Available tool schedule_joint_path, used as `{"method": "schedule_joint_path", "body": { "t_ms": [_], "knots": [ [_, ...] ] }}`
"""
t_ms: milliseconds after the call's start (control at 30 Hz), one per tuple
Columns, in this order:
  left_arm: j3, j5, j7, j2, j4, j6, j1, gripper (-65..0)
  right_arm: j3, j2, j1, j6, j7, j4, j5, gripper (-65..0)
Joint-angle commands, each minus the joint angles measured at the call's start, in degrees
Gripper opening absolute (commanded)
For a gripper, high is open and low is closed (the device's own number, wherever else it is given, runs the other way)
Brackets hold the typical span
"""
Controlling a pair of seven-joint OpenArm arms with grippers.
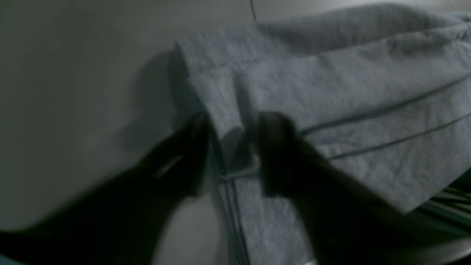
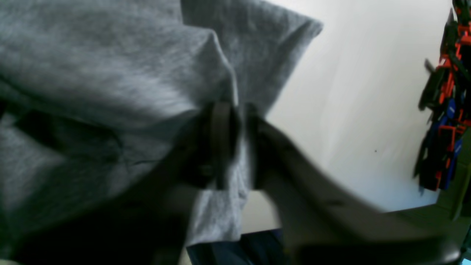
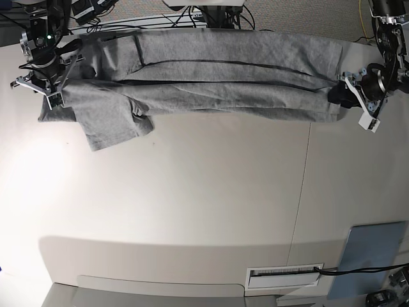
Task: Fold the T-shirt properly
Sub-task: 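Lift the hem with both grippers and fold it toward the shoulder fold, then grasp the sleeve end with the right gripper and tuck it over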
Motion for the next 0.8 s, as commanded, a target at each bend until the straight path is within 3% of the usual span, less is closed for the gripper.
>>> {"method": "schedule_joint_path", "body": {
  "t_ms": [0,67,367,533,767],
  "knots": [
    [-0.55,-0.81,-0.02,-1.40,0.92,-0.07,-0.44,-30.5,0.66,0.94,0.00,-0.50,0.55,0.72,-0.61,-43.8],
    [-0.55,-0.81,0.68,-1.40,0.92,-0.98,-0.42,-27.2,0.66,0.94,0.09,-0.52,0.61,0.74,-0.61,-39.2],
    [-0.55,-0.83,-0.17,-1.38,0.92,-1.68,-0.44,-27.2,0.66,0.94,4.50,-1.95,0.83,0.76,0.37,-39.0],
    [-0.55,-0.87,-0.22,-1.38,0.92,-1.68,-0.44,-27.2,0.63,0.92,10.51,-1.75,1.64,0.66,6.36,-39.0],
    [-0.55,-3.45,-0.24,-1.38,0.92,-1.70,-0.44,-27.2,0.61,-1.86,22.23,4.48,0.04,-7.65,14.03,-39.0]
  ]
}}
